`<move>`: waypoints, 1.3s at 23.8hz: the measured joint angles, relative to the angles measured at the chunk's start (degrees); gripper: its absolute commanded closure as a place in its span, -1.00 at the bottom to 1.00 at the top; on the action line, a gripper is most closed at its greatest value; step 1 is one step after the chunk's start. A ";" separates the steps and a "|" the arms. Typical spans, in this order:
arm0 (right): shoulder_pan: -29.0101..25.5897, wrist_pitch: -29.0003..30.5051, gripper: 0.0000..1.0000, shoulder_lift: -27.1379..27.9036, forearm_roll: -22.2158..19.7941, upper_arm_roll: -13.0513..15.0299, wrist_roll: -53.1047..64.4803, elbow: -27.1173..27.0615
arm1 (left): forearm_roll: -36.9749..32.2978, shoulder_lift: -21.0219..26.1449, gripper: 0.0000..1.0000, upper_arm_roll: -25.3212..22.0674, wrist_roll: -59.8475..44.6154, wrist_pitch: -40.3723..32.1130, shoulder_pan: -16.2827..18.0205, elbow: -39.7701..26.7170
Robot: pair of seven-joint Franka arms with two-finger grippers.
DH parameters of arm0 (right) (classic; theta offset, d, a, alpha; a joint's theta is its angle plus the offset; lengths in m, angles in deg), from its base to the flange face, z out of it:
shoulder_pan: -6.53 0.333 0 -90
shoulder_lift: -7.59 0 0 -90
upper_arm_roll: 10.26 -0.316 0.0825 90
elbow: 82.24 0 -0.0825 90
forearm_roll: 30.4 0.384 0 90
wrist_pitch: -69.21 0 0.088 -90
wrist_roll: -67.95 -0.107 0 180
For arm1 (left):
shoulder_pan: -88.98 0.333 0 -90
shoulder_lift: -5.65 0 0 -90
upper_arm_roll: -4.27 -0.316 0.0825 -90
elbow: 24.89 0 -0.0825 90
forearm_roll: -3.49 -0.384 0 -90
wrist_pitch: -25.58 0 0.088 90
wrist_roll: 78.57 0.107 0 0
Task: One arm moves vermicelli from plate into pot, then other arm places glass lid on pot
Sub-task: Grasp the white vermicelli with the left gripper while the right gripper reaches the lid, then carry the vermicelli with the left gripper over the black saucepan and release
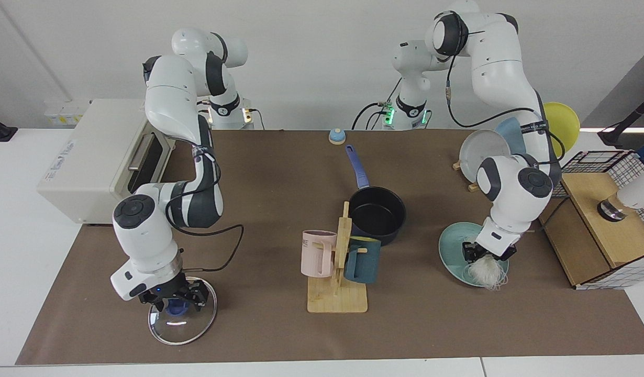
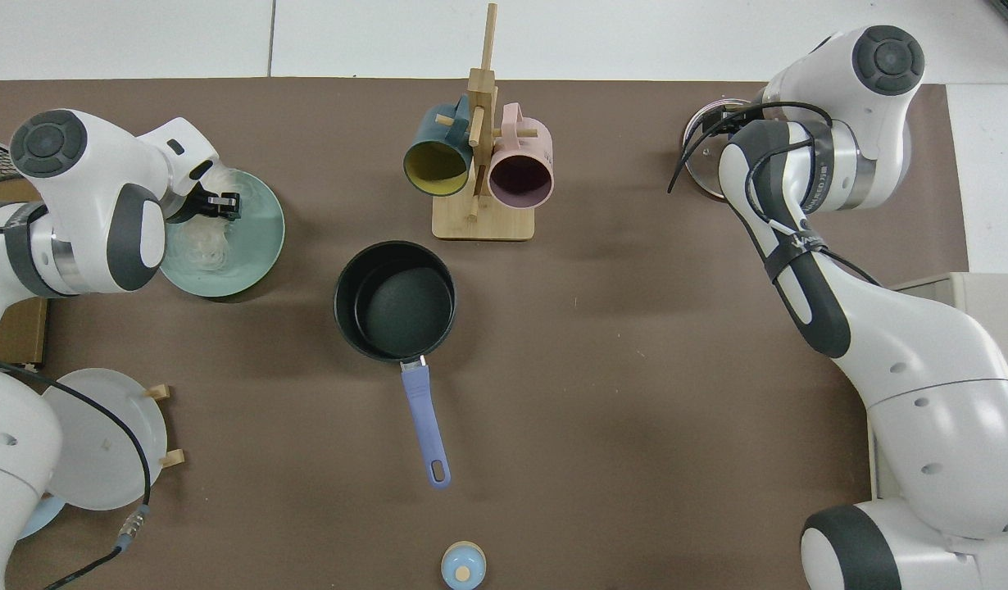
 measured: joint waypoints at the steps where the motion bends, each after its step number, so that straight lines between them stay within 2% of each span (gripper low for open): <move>1: 0.00 0.00 -0.99 0.00 0.00 -0.01 0.00 -0.02 | 0.00 -0.06 1.00 0.09 0.00 -0.79 -0.02 0.57; 8: 0.01 -0.01 -1.00 0.04 0.01 -0.02 0.00 0.37 | -0.42 -2.69 1.00 0.75 0.16 -5.53 -0.62 2.56; 15: 0.03 -0.01 -1.00 0.05 0.03 -0.06 0.00 1.36 | -0.42 -7.30 1.00 2.32 -6.22 -14.52 -4.13 2.29; 21: -0.10 -0.01 -1.00 -0.05 0.03 -0.05 0.00 1.36 | -0.42 -11.22 1.00 8.28 -16.77 -17.94 -5.38 -0.72; 29: -0.43 -0.01 -0.97 -0.16 0.03 -0.05 0.00 1.37 | -0.42 -15.28 1.00 16.24 -28.73 -18.19 -5.68 -6.34; 30: -0.44 -0.01 -0.72 -0.17 0.03 -0.05 0.00 1.37 | -0.42 -15.42 1.00 17.11 -30.05 -18.19 -5.72 -6.65; 31: -0.46 0.00 -0.32 -0.17 0.03 -0.04 0.00 1.37 | -0.43 -15.54 1.00 18.15 -31.67 -18.18 -5.81 -7.02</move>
